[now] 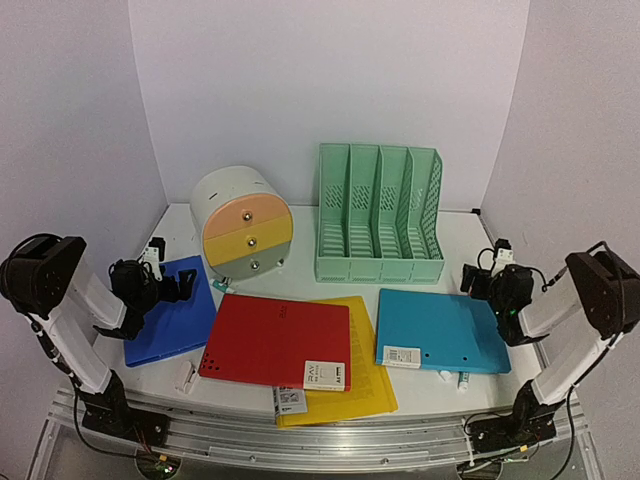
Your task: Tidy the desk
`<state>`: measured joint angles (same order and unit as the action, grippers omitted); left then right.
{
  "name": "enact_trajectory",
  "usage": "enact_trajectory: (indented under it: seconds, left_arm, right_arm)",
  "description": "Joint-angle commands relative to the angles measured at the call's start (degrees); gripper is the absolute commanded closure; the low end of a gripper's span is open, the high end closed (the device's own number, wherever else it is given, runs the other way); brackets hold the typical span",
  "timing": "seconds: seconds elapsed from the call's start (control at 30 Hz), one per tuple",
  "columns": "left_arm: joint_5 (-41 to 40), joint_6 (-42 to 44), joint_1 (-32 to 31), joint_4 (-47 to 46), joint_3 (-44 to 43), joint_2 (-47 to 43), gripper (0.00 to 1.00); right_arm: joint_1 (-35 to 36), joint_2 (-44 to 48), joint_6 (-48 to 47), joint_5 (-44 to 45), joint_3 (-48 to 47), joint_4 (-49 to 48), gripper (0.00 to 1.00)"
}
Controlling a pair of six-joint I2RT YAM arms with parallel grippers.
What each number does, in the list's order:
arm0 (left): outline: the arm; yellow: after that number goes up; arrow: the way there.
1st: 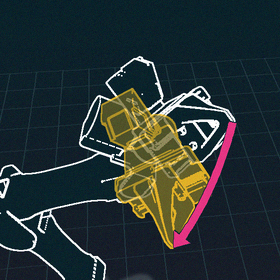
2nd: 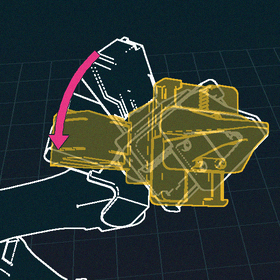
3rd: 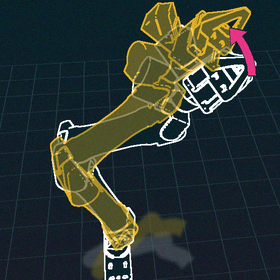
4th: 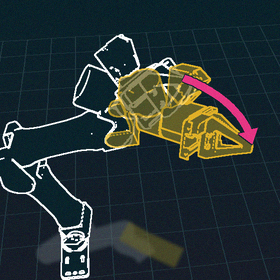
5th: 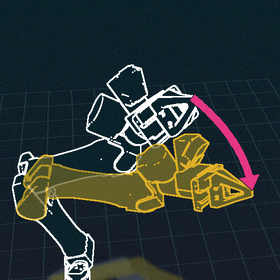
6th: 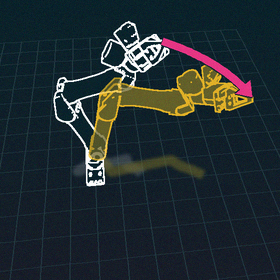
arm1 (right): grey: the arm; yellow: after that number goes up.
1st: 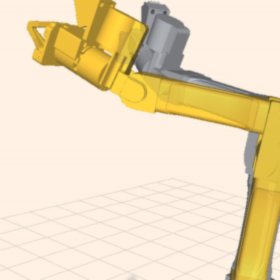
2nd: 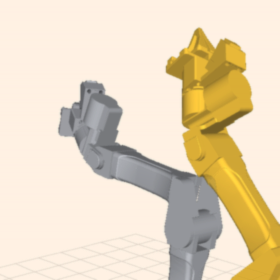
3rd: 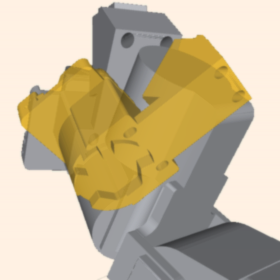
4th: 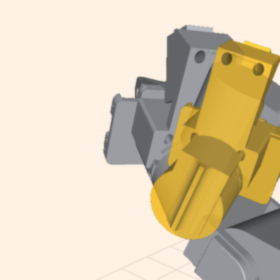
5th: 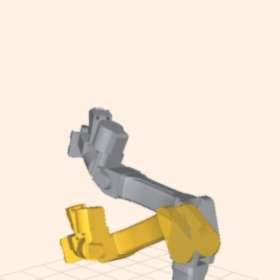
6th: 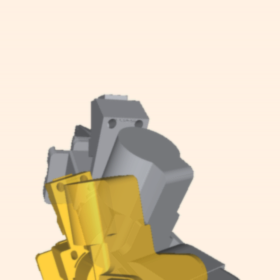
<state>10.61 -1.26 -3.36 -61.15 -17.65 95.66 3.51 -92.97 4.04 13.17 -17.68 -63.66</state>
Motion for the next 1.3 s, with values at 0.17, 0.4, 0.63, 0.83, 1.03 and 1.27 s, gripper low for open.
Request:
enact_trajectory:
  seconds: [0.17, 0.4, 0.63, 0.83, 1.03, 1.27]
  left_arm:
    - [-13.5, -4.4, 0.0, -0.6, 3.1, -12.7, 0.00]
    - [-3.3, 4.5, 0.0, 21.9, 2.2, -41.0, 0.00]
    - [6.2, 8.5, 0.0, 53.3, -12.1, -50.8, 0.00]
    - [17.9, 15.1, 0.0, 58.5, -16.4, -50.5, 0.00]
    - [20.2, 15.1, 0.0, 55.4, -16.4, -51.0, 0.00]
    - [20.3, 14.3, 0.0, 54.2, -15.7, -51.0, 0.00]
  right_arm:
    - [0.3, 17.3, 0.7, -7.6, -16.7, 30.1, 0.02]
    - [26.5, 16.0, -17.3, 6.9, -36.7, 68.2, 0.04]
    - [53.6, 17.3, -18.5, 28.8, -36.6, 89.1, 0.04]
    - [71.8, 7.1, -14.9, 41.4, -31.9, 97.2, 0.02]
    - [79.4, -1.2, -4.5, 44.7, -31.9, 105.2, 0.02]
    - [79.3, -13.8, 0.2, 53.0, -27.8, 105.1, 0.02]
